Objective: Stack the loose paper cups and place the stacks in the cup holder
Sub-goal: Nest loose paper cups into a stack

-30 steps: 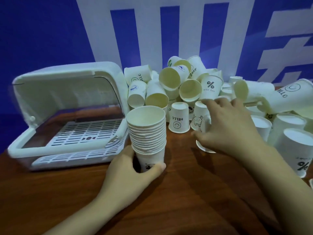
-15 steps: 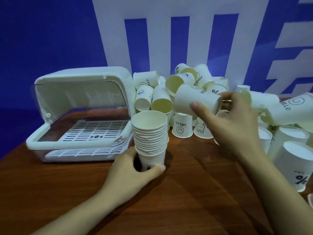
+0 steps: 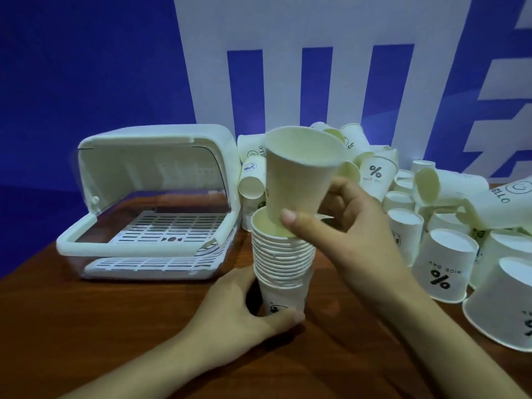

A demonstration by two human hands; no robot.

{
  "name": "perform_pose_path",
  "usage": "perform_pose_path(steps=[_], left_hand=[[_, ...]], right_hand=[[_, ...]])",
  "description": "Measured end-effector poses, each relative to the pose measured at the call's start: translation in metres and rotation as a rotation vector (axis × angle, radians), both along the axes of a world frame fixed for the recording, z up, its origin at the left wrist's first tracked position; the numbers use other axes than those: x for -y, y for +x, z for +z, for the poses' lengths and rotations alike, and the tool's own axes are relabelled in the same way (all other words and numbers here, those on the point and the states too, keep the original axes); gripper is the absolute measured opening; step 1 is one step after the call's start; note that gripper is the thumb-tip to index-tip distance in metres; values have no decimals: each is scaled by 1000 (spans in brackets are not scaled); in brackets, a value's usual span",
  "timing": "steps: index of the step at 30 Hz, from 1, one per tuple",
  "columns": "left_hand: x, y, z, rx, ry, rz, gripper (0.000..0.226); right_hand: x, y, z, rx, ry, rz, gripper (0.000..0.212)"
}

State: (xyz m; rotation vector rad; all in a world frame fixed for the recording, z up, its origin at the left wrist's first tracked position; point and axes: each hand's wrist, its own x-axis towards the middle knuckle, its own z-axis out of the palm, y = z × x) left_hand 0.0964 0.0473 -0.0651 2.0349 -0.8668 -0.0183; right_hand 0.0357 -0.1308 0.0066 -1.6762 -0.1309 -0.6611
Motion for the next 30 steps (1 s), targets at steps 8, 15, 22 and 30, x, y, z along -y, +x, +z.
perform_pose_path(steps=[8, 15, 22, 30], left_hand=[[0, 0, 0, 14, -8, -4, 42], [-2, -2, 1, -11, 2, 19, 41], [-1, 3, -5, 25, -13, 39, 53], [-2, 6, -3, 37, -4, 90, 60]], right_hand=[[-2, 3, -10, 6, -207, -174, 60], [-1, 3, -9, 126, -75, -93, 65], [-5, 10, -19, 139, -288, -212, 48], [-8, 17, -31, 106, -286, -217, 47]])
